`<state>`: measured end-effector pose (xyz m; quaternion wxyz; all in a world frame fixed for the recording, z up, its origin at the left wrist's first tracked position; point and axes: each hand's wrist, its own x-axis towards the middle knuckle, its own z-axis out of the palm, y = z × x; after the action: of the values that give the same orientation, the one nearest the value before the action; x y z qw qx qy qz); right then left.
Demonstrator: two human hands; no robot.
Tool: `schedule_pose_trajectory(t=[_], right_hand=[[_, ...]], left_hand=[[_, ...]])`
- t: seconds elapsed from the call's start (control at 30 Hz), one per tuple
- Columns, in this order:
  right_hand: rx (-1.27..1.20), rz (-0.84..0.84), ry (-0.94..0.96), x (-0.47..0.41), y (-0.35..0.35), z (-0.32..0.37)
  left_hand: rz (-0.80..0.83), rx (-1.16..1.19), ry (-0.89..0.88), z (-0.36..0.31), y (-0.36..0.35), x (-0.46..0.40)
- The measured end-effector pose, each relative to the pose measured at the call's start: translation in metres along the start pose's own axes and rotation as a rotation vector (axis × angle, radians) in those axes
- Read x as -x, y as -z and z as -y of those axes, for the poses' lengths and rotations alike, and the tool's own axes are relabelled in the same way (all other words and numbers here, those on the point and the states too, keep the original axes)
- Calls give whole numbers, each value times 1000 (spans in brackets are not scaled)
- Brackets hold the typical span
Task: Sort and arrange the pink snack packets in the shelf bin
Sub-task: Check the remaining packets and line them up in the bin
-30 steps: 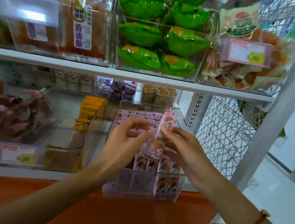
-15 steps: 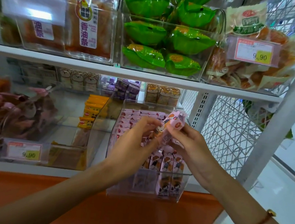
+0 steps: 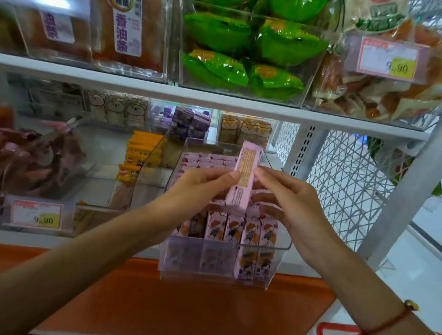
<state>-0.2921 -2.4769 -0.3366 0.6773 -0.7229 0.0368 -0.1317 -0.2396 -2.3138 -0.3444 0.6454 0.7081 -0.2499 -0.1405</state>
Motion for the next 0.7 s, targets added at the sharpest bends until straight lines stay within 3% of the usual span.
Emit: schedule_pose_trajectory(t=[0.13,0.27,0.53,0.7], right_hand=[[-34,11,-99,-1,-3,-2],[-42,17,-74,-1,-2,-2],[169,57,363,5,-4,-1],[253,39,457,7,-6,1]], left_hand=[[60,99,206,3,3,-1],[95,154,222,2,4,-2],[-58,-98,-237,-1,3,0],[-44,-46,-298,-1,2,3]])
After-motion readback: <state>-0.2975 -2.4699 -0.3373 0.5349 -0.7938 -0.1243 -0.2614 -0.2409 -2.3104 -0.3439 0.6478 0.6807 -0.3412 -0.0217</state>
